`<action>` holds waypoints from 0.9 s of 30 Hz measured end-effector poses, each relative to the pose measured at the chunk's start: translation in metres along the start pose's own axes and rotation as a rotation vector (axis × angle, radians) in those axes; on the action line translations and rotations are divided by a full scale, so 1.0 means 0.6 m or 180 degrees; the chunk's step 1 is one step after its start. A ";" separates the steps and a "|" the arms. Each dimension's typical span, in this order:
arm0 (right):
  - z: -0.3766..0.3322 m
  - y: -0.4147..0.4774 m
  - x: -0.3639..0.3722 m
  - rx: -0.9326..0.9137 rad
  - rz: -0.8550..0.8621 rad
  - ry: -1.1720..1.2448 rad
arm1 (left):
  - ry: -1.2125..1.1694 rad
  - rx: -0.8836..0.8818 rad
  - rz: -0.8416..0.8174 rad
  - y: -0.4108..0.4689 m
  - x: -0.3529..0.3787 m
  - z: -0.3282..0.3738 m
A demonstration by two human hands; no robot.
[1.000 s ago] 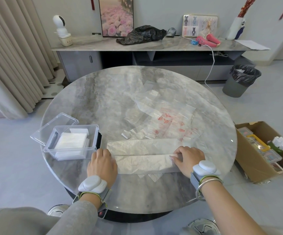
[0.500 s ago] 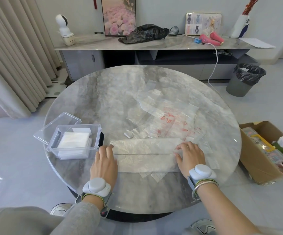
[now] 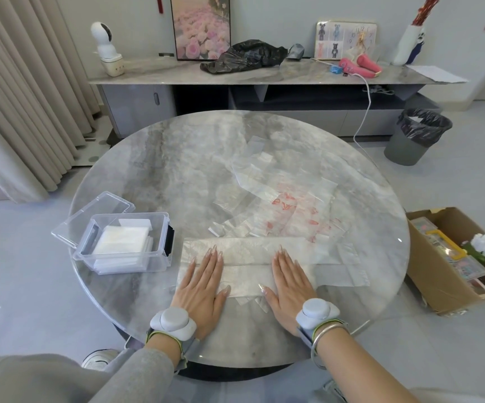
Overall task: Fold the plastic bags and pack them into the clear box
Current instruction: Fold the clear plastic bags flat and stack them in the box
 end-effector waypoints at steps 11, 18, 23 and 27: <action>-0.015 0.002 -0.049 -0.1495 0.0487 0.0074 | -0.0136 -0.0044 -0.0042 0.006 -0.002 -0.002; -0.018 -0.003 -0.044 -0.1339 0.0321 0.0165 | -0.0276 -0.0025 -0.0003 0.008 -0.017 0.000; -0.017 -0.006 -0.073 -0.1031 0.0156 0.0310 | -0.0301 0.0064 0.0277 0.010 -0.035 0.002; -0.013 -0.006 -0.099 -0.0682 0.0024 0.0499 | -0.0435 0.0314 0.0556 0.013 -0.061 -0.003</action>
Point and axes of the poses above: each hand's wrist, its own y-axis towards the middle knuckle, its own x-axis out of the palm, z = x × y, the point moved 2 cm from there along y, towards the middle knuckle, and after that the axes turned 13 degrees about x, right-handed, at the moved point
